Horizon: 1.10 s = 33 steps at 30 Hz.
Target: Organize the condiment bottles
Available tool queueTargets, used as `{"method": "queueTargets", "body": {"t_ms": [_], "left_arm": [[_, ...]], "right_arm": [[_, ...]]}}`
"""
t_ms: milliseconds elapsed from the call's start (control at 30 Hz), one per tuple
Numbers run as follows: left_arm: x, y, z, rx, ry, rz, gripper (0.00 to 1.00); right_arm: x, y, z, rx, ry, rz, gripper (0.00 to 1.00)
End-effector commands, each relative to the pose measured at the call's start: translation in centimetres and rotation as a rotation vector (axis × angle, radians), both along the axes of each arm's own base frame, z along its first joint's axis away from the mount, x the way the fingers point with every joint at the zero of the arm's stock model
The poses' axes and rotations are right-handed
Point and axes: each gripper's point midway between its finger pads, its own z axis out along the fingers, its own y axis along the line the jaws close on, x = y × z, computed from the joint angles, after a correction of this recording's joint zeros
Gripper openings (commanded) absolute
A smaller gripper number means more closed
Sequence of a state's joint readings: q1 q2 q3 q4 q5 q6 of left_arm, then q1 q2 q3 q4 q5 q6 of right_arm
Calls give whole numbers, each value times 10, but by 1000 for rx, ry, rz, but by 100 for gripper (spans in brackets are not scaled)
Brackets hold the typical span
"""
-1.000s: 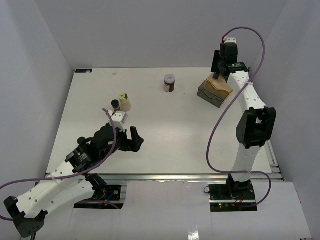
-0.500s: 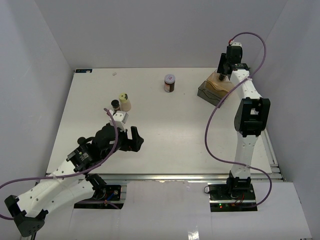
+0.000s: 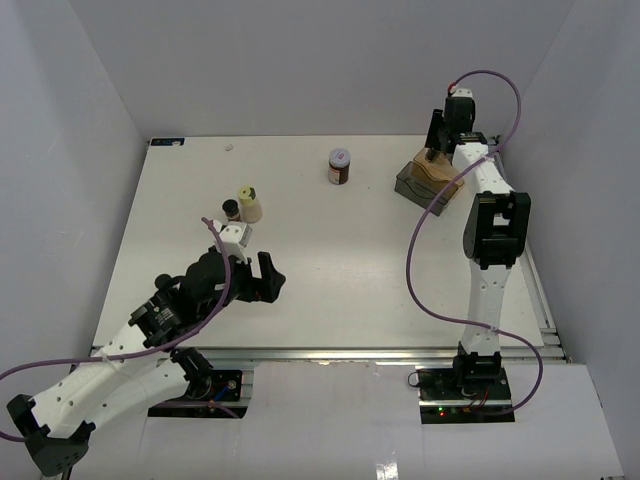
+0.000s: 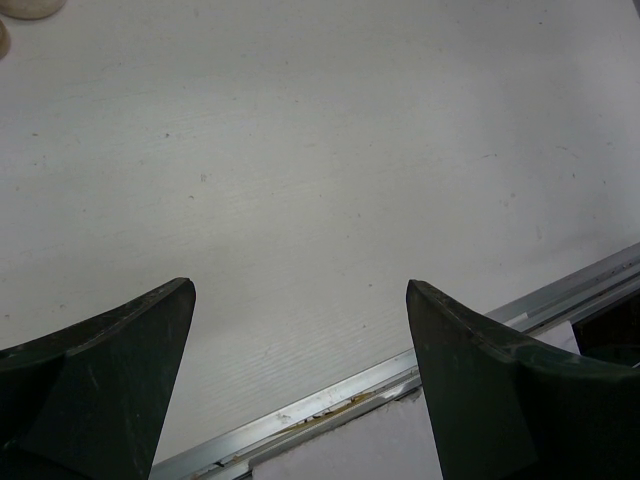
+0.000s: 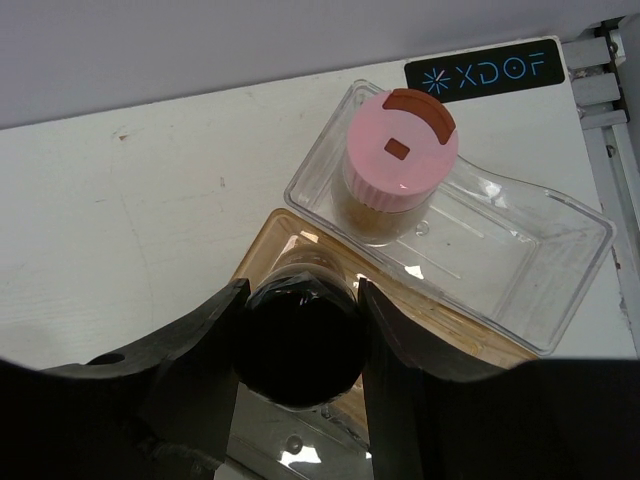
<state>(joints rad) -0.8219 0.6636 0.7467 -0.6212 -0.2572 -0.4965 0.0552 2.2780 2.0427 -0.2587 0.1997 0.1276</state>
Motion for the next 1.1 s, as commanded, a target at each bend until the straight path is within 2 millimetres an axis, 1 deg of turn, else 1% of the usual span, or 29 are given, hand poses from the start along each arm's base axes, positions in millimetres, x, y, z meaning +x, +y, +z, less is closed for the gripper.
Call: {"method": "queueTargets", "body": {"t_ms": [0, 233, 400, 433, 600, 667, 867, 1067], "left_arm": [[1, 0, -2, 7, 1, 8, 98], [0, -1, 0, -1, -4, -4, 98], [0, -1, -1, 5, 2, -6, 98], [0, -1, -2, 6, 2, -6, 98], [0, 1, 4, -10, -15, 1, 98], [-1, 1, 5, -14, -17, 1, 98], [0, 1, 3, -7, -15, 1, 98], [0, 1, 4, -8, -16, -1, 98]], "right_arm": [[19, 8, 27, 14, -109, 14, 8], [20, 14, 14, 6, -92, 25, 8], [22, 15, 5, -11, -78, 25, 15], [22, 14, 2, -13, -72, 25, 18], [21, 15, -5, -18, -59, 27, 24], [21, 16, -7, -17, -58, 29, 29], [20, 17, -21, -23, -30, 37, 43], [19, 18, -23, -29, -21, 41, 60]]}}
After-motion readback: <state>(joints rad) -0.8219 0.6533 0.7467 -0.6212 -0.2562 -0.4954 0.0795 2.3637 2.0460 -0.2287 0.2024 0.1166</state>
